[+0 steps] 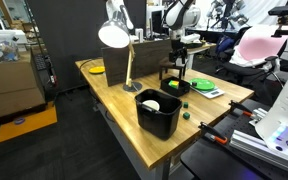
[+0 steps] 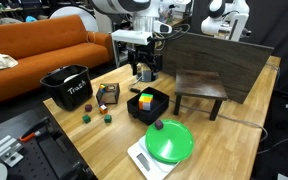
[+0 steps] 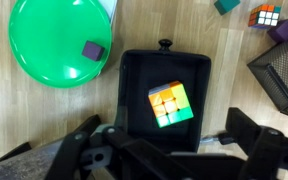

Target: Take the cube from the black drawer and put it on the table

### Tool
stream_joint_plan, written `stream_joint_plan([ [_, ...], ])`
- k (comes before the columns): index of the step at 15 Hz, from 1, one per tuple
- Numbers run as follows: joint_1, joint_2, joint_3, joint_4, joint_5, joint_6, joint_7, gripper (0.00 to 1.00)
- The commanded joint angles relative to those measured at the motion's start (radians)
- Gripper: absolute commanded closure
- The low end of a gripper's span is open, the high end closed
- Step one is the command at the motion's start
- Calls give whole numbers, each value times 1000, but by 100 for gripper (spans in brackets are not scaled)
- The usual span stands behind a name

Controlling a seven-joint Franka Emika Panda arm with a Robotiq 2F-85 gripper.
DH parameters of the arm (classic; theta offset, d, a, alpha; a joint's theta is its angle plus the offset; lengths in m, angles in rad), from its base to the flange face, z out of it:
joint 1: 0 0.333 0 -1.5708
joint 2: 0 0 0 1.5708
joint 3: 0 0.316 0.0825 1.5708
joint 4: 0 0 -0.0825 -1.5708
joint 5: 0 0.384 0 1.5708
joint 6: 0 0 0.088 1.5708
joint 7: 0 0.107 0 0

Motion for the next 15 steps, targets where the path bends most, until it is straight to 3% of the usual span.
stream_joint_plan([
  [1,-23,73,25,91,3,-38,-60,0],
  [2,-13,48,17,50,-6,-5,-19,0],
  [15,-16,130,35,107,-38,21,-90,0],
])
